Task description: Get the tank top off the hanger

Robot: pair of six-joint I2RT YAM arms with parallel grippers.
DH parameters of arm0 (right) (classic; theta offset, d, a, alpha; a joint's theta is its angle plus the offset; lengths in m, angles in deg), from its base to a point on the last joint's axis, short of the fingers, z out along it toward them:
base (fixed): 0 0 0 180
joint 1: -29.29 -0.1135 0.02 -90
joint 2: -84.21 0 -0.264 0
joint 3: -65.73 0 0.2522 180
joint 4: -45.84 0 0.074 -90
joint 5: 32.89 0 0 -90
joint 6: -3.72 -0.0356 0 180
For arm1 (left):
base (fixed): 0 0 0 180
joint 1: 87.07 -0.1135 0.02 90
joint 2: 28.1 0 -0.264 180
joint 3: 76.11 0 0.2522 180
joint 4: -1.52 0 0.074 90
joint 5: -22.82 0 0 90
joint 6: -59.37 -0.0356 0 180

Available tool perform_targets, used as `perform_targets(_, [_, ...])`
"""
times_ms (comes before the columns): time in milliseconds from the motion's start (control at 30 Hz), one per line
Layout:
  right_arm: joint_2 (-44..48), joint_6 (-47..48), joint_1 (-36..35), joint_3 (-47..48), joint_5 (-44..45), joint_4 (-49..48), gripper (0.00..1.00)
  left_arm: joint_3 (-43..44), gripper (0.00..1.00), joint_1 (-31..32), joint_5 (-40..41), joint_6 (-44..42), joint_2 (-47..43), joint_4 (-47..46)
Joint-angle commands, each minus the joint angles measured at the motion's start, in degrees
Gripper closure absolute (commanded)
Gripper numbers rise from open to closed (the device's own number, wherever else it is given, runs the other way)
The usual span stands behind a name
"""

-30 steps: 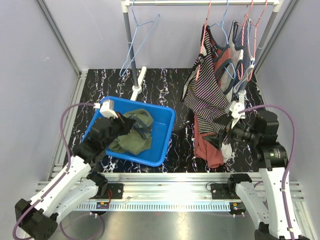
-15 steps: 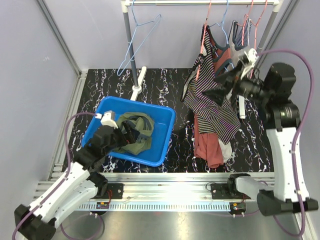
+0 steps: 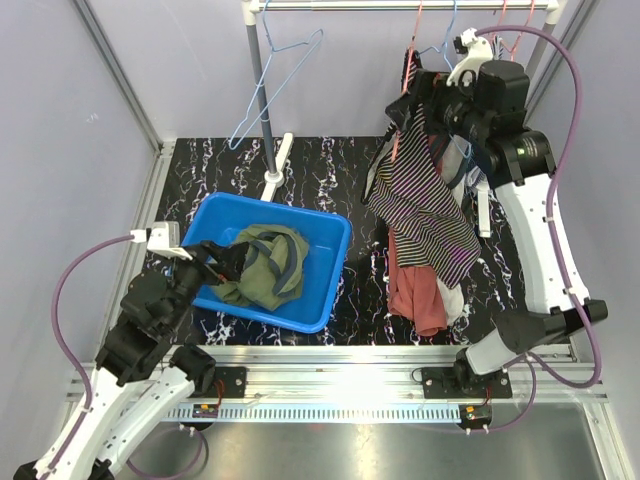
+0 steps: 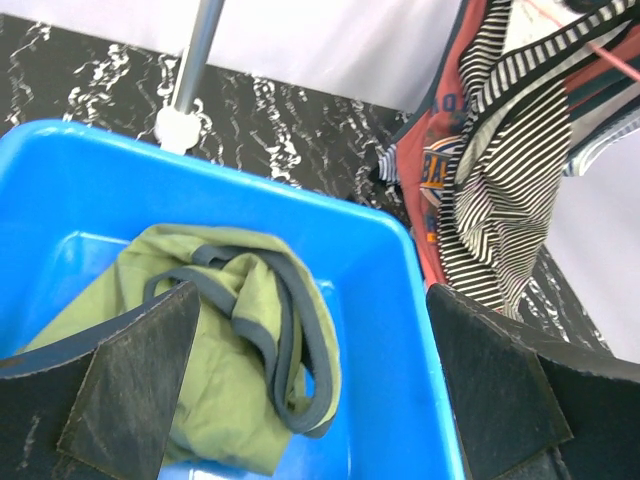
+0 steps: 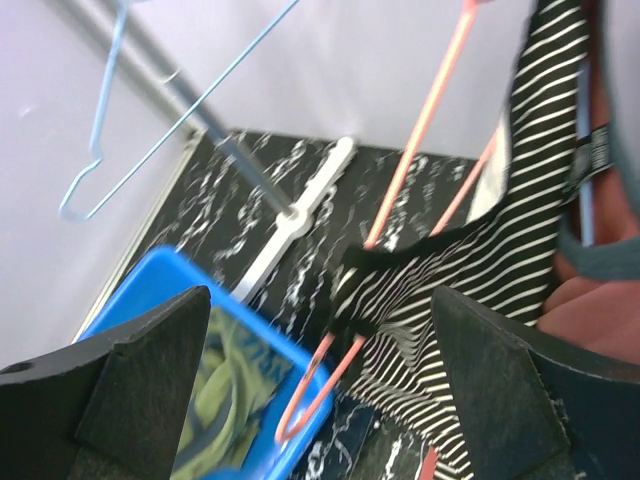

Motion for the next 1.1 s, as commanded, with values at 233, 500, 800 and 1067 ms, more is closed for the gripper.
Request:
perform_targets(233, [-11.6,-3.3,-3.6,13.9,22.4,1.3,0.22,1.1,0.01,0.1,3.1,-1.2,-3.0,2.9])
perform_targets(500, [-20.0,-4.0,-4.9,24.4,27.9,8.9,0.47,-0.4,0.01,0.1,3.7,-0.6,-6.6,3.4])
perform_targets(800, [-19.4,-1.0,-5.8,26.1,29.8,6.7,1.0,-0.4,0.01,0.1,4.3,-0.5,-9.2,4.3])
perform_targets(1067, [-17.9,1.1,-5.9,29.0,27.2,0.9,1.0,1.1,0.01,0.1,2.5,-1.1,-8.0,3.1])
